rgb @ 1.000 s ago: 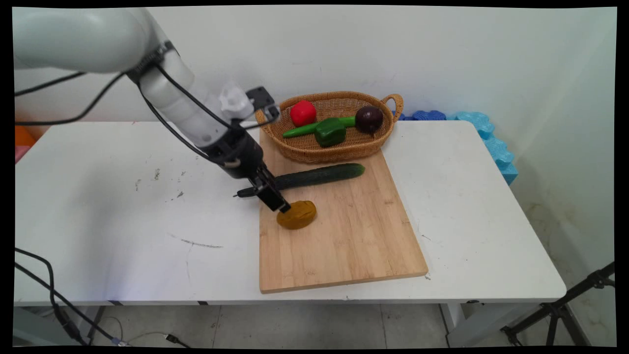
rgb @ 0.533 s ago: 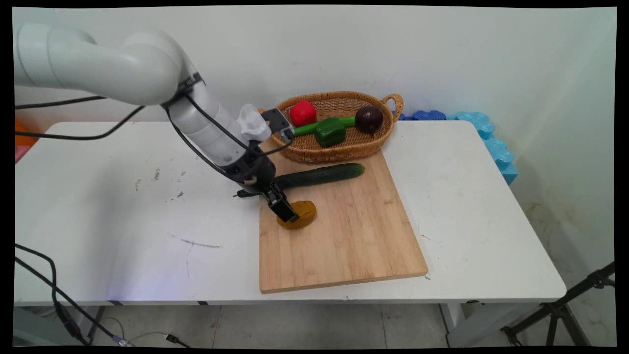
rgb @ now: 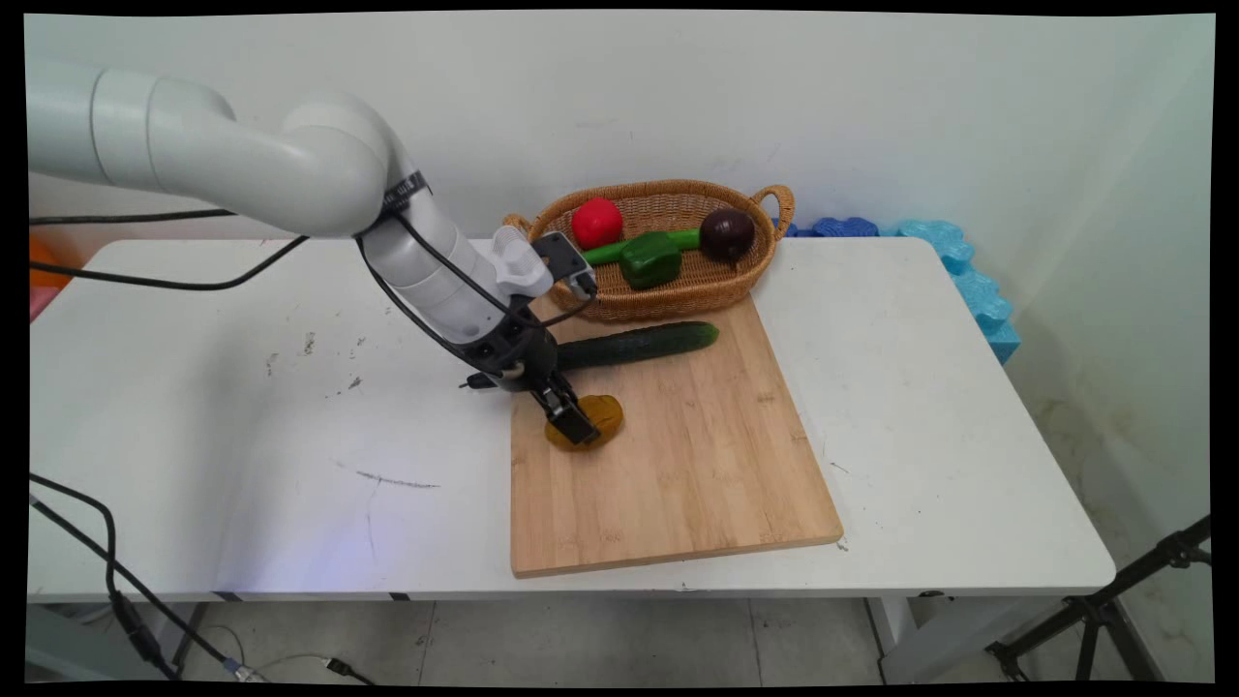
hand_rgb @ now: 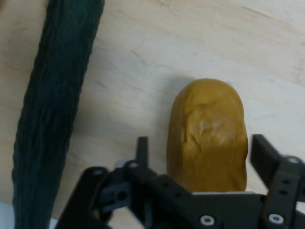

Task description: Pick up the potato from the cutting board, then place the picked object in the vegetable basket

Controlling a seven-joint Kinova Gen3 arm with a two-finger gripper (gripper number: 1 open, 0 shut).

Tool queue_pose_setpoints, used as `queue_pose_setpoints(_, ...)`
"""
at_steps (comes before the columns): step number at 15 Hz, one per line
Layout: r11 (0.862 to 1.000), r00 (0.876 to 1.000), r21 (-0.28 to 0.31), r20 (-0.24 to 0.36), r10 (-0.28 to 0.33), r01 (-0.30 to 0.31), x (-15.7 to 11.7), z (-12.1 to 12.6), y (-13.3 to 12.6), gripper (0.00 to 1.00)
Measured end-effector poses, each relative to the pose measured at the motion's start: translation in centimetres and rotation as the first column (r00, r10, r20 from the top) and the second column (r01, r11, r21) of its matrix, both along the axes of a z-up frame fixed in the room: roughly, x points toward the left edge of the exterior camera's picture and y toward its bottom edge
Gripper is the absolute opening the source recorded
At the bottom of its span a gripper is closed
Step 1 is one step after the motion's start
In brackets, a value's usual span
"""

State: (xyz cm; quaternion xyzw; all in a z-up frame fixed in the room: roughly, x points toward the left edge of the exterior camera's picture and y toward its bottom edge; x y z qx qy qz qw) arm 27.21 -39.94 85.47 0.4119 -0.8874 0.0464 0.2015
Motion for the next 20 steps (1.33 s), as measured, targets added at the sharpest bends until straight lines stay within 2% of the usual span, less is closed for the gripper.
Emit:
queue_pose_setpoints(4,1.0,1.0,0.0,-0.005,0.0,0.0,-0.4,-0.3,-0.1,0.0)
queue_pose_setpoints(8,1.0,1.0,0.002,-0.016,0.002,-0.002,-0.5,0.9,-0.2,0.0)
queue_pose_setpoints(14,1.0,0.999,-0.006,-0.044,0.01,-0.01,-0.6,5.5,-1.5,0.0)
queue_pose_setpoints(17,0.999,0.998,-0.038,-0.062,0.03,-0.032,-0.5,8.8,-3.8,0.0)
queue_pose_setpoints(20,0.995,0.995,-0.073,-0.078,0.066,-0.071,-0.2,11.2,-6.7,0.0)
